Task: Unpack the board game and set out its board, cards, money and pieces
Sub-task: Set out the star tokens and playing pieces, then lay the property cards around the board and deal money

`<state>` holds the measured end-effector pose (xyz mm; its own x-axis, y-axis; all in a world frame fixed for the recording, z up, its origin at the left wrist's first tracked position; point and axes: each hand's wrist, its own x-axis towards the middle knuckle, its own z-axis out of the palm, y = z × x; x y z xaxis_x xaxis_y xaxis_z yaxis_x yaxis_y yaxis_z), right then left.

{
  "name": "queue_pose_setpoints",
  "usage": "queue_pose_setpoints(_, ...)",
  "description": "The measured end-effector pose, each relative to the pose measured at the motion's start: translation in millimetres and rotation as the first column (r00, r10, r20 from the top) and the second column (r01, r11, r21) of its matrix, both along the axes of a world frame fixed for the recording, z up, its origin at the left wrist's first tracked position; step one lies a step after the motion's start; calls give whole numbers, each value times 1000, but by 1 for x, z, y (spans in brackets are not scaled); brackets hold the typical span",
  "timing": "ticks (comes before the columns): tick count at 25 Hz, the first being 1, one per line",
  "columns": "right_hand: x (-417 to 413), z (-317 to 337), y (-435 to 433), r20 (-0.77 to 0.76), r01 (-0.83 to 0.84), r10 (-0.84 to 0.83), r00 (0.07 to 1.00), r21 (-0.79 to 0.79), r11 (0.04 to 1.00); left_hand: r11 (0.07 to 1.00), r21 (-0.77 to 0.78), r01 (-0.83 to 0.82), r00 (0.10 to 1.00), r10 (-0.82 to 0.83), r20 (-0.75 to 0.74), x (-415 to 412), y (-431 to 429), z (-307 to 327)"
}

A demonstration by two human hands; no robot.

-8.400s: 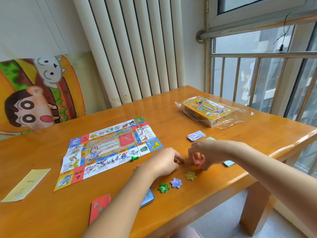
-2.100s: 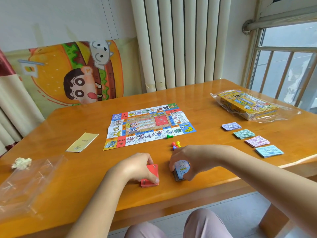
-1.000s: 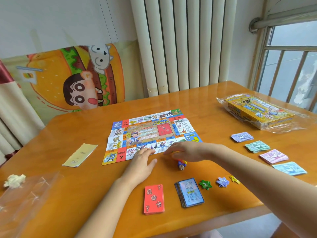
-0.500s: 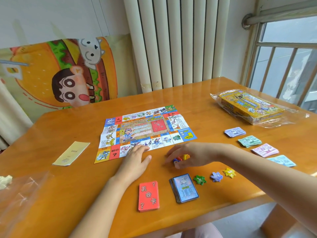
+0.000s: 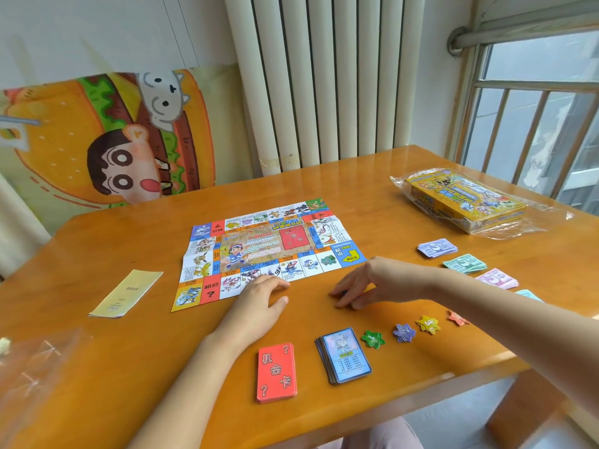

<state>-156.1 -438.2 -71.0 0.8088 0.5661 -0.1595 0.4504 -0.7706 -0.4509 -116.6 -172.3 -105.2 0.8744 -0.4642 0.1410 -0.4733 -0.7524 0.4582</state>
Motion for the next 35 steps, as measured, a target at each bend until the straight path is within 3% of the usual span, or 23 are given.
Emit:
queue_pose_setpoints(8, -9, -2, -52, 6, 121, -122, 993, 29, 992, 999, -32, -40, 999, 39, -35, -14, -3, 18)
queue_pose_setpoints(16, -21, 16, -33, 79, 205, -203, 976, -19, 979, 997, -62, -43, 998, 40, -47, -62, 14, 25)
queue_pose_setpoints(19, -48, 29, 8, 72, 139, -136, 988, -48, 989, 996, -86, -40, 999, 38, -21, -87, 22, 19)
queue_pose_setpoints(23, -89, 26, 64, 45, 48, -38, 998, -223, 974, 980, -178, -92, 995, 97, 22, -115, 30, 2)
queue_pose_setpoints(26, -106, 10, 83, 125, 34, 6, 992, -316, 948, 976, -184, -118, 993, 122, 7, -125, 32, -10)
queue_pose_setpoints(31, -126, -22, 86, 290, 10, 43, 956, -178, 984, 975, -172, -139, 989, 145, 25, -131, 34, -12)
queue_pose_setpoints(35, -133, -32, 76, 309, -22, 47, 950, -86, 996, 979, -136, -150, 988, 152, 0, -131, 32, -10)
